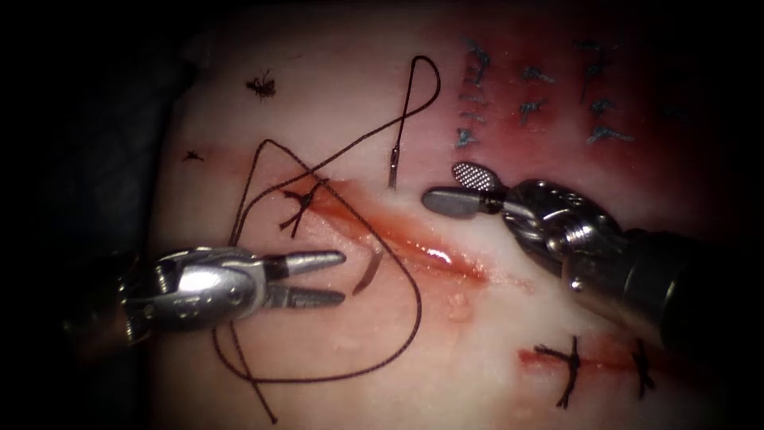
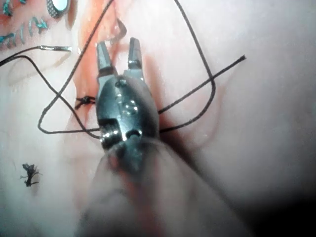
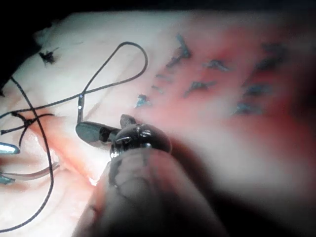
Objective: Wound Closure
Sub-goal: Move the suture out of the way, then use the left grasper to pull the needle through, then hand the needle back to the right grasper.
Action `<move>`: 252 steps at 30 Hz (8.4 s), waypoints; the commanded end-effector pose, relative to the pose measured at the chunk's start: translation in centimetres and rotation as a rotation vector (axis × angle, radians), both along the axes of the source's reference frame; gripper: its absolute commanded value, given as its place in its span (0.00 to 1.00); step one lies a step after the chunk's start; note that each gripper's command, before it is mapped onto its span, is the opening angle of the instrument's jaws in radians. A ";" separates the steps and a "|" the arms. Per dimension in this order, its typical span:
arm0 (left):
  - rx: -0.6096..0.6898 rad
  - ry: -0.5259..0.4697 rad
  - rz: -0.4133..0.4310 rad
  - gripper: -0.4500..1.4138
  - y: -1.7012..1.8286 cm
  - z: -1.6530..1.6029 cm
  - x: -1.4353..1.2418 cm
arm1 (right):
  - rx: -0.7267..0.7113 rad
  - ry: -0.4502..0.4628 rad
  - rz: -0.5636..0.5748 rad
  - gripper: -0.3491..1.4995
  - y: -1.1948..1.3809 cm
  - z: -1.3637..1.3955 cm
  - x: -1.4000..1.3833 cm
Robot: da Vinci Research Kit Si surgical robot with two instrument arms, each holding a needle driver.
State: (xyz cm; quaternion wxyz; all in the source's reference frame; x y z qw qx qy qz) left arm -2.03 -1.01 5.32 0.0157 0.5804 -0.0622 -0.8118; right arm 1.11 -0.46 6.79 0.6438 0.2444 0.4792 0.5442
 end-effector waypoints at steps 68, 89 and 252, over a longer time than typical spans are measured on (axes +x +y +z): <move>0.349 0.393 -0.360 0.31 -0.40 -1.03 1.29 | -0.028 -0.050 -0.005 0.54 -0.24 0.02 0.05; 0.579 0.147 -0.230 0.67 -0.60 -0.58 1.70 | -0.044 -0.060 -0.018 0.54 -0.25 -0.01 0.07; -0.166 -0.030 0.057 0.05 0.00 -0.87 -0.43 | 0.362 0.265 0.121 0.72 -0.09 -0.95 0.24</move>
